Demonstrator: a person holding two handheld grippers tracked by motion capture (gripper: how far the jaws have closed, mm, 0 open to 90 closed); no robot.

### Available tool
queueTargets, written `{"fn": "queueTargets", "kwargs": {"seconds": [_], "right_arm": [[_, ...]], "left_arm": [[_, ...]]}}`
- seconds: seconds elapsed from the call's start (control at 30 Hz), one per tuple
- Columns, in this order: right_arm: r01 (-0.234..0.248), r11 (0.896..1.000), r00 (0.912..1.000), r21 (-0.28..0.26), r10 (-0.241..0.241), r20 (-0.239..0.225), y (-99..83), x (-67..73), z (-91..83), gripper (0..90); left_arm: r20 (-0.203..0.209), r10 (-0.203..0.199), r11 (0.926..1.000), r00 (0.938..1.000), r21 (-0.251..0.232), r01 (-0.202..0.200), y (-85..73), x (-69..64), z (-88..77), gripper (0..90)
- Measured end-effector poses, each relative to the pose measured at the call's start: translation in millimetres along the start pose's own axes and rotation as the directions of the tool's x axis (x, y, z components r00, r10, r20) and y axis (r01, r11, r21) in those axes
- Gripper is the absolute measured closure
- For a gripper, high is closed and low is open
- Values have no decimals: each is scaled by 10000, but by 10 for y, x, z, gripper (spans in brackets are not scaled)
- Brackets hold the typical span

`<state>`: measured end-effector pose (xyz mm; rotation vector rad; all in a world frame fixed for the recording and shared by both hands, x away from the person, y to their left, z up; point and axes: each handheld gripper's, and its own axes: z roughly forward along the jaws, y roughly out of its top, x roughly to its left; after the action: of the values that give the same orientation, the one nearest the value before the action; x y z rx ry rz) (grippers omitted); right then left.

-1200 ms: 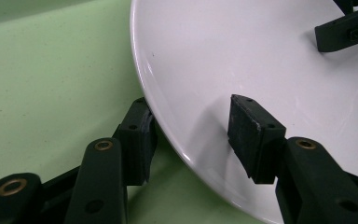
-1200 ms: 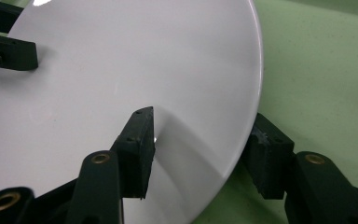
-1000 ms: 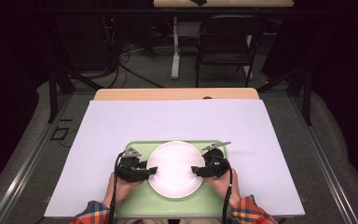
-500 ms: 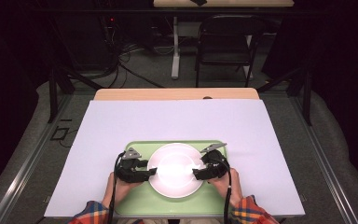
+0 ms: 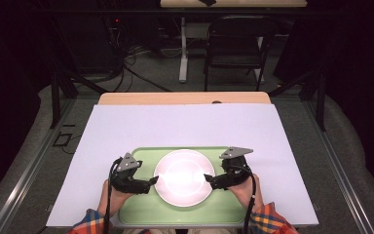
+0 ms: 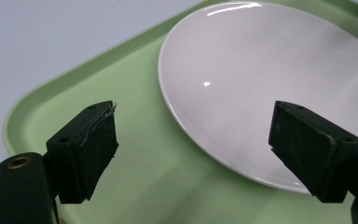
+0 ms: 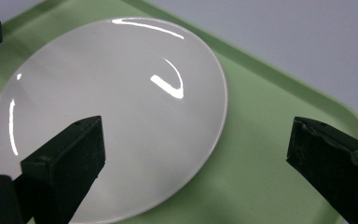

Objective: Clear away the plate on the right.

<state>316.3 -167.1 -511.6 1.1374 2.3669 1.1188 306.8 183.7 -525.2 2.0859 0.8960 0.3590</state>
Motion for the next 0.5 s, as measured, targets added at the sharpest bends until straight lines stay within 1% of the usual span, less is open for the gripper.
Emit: {"fn": "queueTargets", "kwargs": {"seconds": [0.03,0.07,0.13,0.17,0.2,0.23,0.27,0.3,0.33,0.37,0.43,0.47,0.5], "right_arm": [[-32,9999,10000,-135,32,-2,4,-8,-28,33],[-32,9999,10000,-135,32,-2,4,-8,-28,33],[-27,9990,10000,-441,28,43,12,-34,-111,21],[-27,9990,10000,-441,28,43,12,-34,-111,21],[-33,9978,10000,-669,38,64,15,-42,-166,17],[-30,9969,10000,-789,36,73,12,-47,-193,15],[-8,9961,10000,-881,13,63,8,-55,-218,12],[-8,9961,10000,-881,13,63,8,-55,-218,12],[16,9954,10000,-963,-9,73,1,-64,-262,7],[16,9954,10000,-963,-9,73,1,-64,-262,7],[28,9935,9999,-1136,-17,102,-16,-78,-327,5],[39,9927,10000,-1207,-28,91,-23,-86,-347,4],[-4,9921,10000,-1256,14,79,-28,-89,-369,3]], "left_arm": [[0,0,10000,10000,0,0,0,0,0,145],[-24,8,10000,10000,-70,-8,0,1,-28,145],[-115,94,9997,9999,-229,-97,2,10,-102,134],[-115,94,9997,9999,-229,-97,2,10,-102,128],[-165,174,9993,9997,-319,-179,4,13,-154,127],[-165,174,9993,9997,-319,-179,4,13,-154,123],[-237,184,9986,9996,-486,-195,4,12,-205,118],[-237,184,9986,9996,-486,-195,4,12,-205,116],[-256,293,9981,9992,-525,-307,1,15,-253,113],[-256,293,9981,9992,-525,-307,1,15,-253,111],[-288,291,9977,9992,-600,-308,-4,14,-295,99],[-380,290,9973,9989,-664,-315,-13,16,-335,94],[-380,290,9973,9989,-664,-315,-13,16,-335,90]]}}
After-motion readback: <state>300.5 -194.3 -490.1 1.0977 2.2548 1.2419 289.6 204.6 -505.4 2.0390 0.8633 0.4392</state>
